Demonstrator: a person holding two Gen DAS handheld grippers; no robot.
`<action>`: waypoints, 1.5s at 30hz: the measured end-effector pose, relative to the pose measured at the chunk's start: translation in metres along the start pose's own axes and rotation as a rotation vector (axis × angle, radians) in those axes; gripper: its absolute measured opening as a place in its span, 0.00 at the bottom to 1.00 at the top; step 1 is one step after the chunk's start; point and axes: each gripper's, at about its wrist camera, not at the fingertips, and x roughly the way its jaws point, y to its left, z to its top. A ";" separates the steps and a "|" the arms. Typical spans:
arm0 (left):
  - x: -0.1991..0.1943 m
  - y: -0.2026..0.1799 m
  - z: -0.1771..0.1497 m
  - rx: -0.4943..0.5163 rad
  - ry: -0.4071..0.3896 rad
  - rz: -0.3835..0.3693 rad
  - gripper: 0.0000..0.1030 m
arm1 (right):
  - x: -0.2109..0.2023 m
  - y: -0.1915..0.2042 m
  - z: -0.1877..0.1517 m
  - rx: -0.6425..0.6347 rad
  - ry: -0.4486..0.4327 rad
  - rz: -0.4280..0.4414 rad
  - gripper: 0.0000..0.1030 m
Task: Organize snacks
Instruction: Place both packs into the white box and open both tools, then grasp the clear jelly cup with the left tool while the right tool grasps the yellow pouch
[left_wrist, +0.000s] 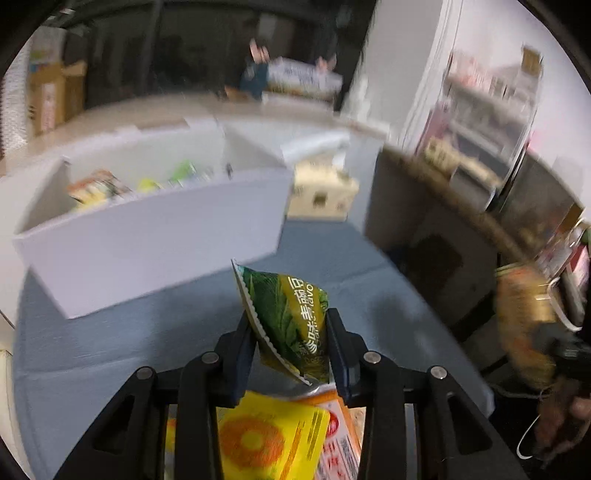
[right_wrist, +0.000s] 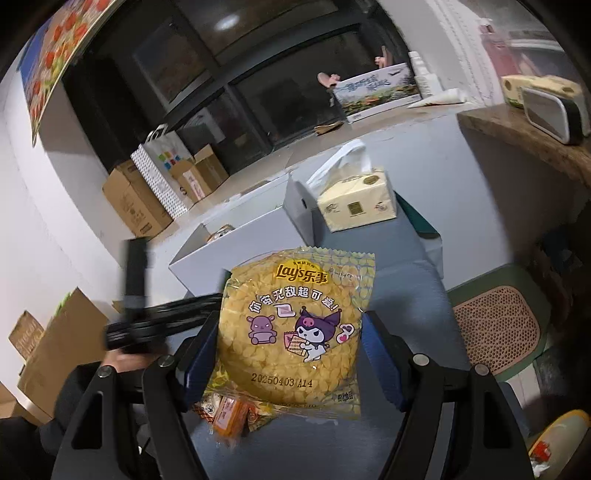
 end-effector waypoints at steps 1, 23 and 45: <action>-0.013 0.003 0.000 -0.002 -0.035 0.008 0.39 | 0.004 0.006 0.001 -0.016 0.005 0.006 0.76; -0.006 0.153 0.150 -0.081 -0.101 0.254 1.00 | 0.236 0.100 0.210 -0.213 0.099 -0.095 1.00; -0.133 0.090 -0.060 -0.080 -0.180 0.028 1.00 | 0.090 0.127 0.002 -0.533 0.248 0.075 1.00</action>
